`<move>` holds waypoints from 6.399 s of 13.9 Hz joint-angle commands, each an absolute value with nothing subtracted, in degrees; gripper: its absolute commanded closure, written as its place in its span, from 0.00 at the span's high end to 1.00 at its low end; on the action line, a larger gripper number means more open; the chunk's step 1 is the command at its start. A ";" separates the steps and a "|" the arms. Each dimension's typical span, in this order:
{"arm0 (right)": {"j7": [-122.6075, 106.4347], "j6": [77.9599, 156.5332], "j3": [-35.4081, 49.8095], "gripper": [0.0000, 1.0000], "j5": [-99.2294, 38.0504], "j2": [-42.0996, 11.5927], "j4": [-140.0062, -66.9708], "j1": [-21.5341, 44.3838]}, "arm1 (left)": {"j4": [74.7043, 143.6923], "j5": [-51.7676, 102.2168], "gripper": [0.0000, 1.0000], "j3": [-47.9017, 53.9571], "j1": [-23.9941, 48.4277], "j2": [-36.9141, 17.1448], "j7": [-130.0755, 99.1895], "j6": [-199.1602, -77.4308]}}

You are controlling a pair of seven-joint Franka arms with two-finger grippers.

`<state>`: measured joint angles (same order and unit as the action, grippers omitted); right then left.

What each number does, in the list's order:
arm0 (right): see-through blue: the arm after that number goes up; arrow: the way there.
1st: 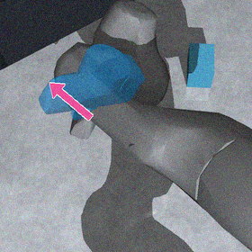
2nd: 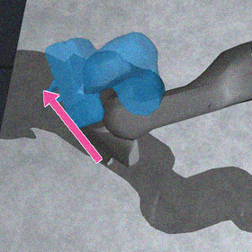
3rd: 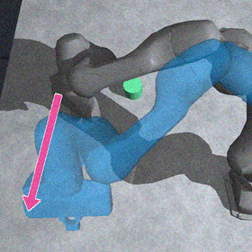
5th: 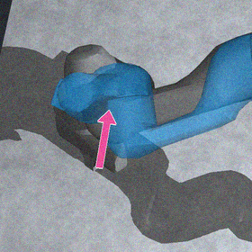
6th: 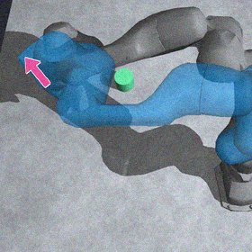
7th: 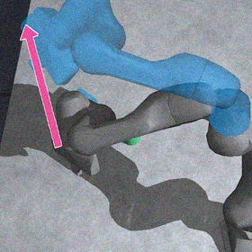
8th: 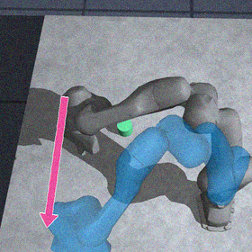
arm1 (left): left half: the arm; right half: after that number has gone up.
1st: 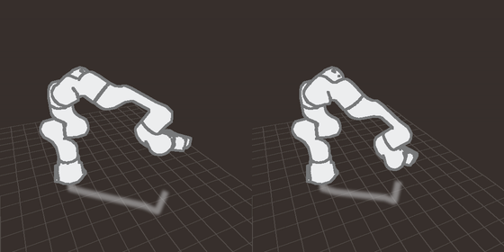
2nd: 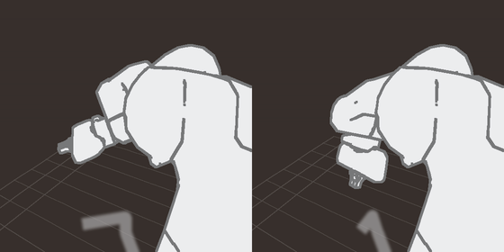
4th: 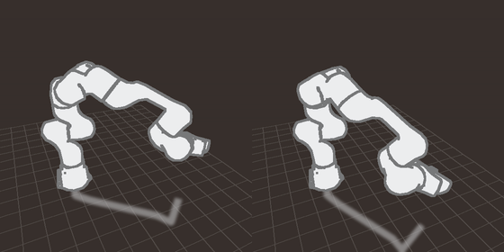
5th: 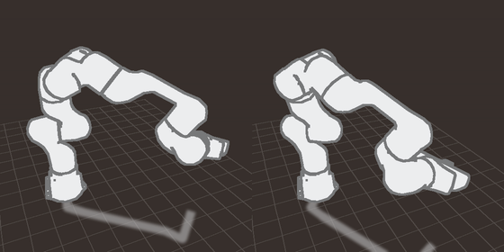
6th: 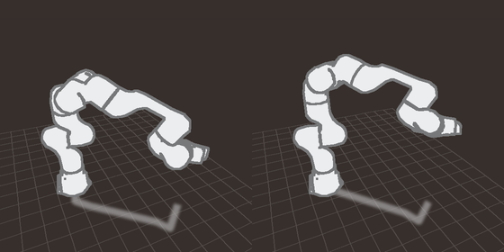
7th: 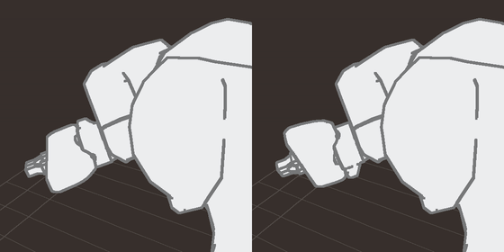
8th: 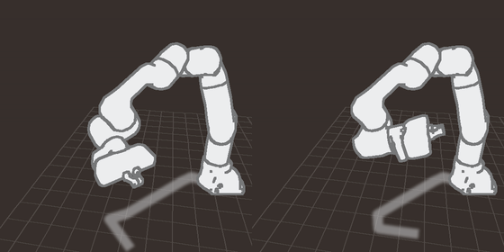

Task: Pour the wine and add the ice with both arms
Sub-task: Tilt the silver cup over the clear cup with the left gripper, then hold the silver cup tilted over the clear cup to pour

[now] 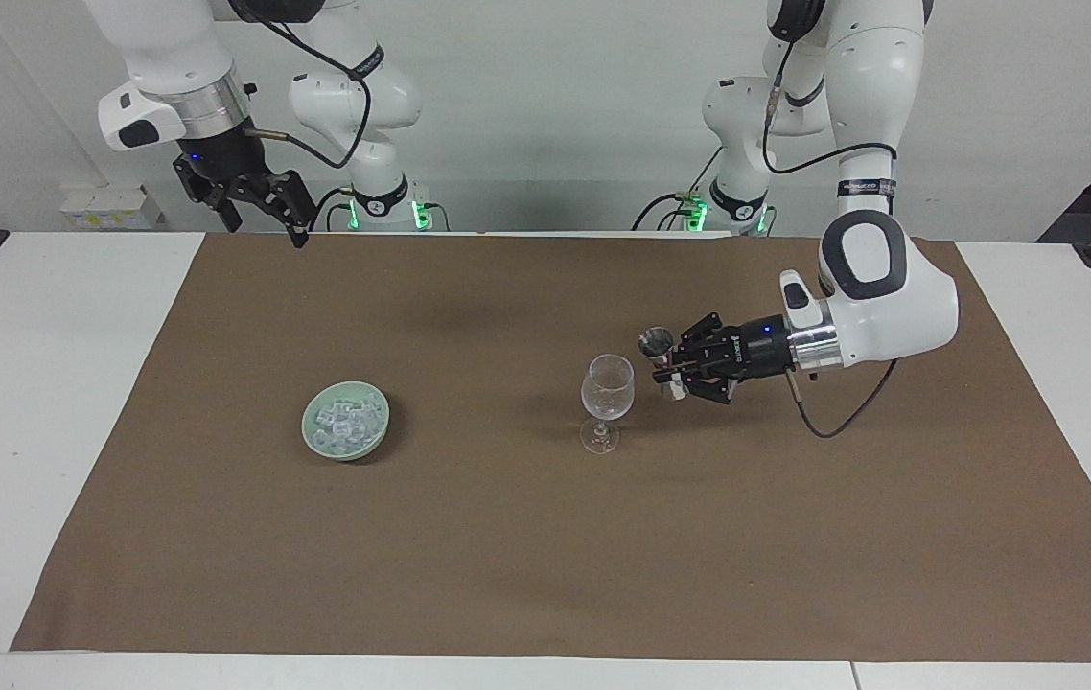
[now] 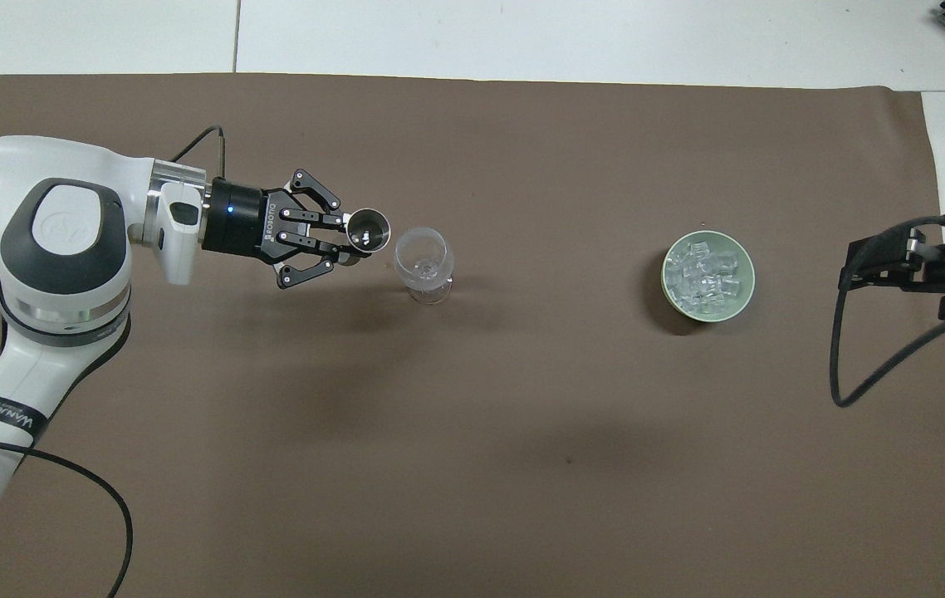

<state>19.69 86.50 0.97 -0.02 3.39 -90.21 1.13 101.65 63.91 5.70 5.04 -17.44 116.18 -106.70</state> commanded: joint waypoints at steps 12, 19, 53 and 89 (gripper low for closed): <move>18.02 87.45 1.14 1.00 -1.49 3.95 -90.97 0.35 | 101.60 54.14 0.00 4.39 8.00 -14.41 106.00 -109.60; 18.02 87.45 1.14 1.00 -1.49 3.87 -90.97 0.35 | 100.64 54.05 0.00 4.39 8.96 -14.76 104.24 -110.04; 18.02 87.45 1.14 1.00 -1.49 3.87 -90.97 0.35 | 93.87 32.18 0.00 4.31 15.46 -15.03 81.13 -112.15; 18.02 87.45 1.14 1.00 -1.49 3.87 -90.97 0.35 | 89.83 12.48 0.00 4.22 20.65 -14.41 71.02 -109.25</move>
<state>19.69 86.50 0.97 -0.02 3.39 -90.21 1.13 91.11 14.45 5.23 19.23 -15.14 72.46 -111.36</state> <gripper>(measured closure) 0.000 0.780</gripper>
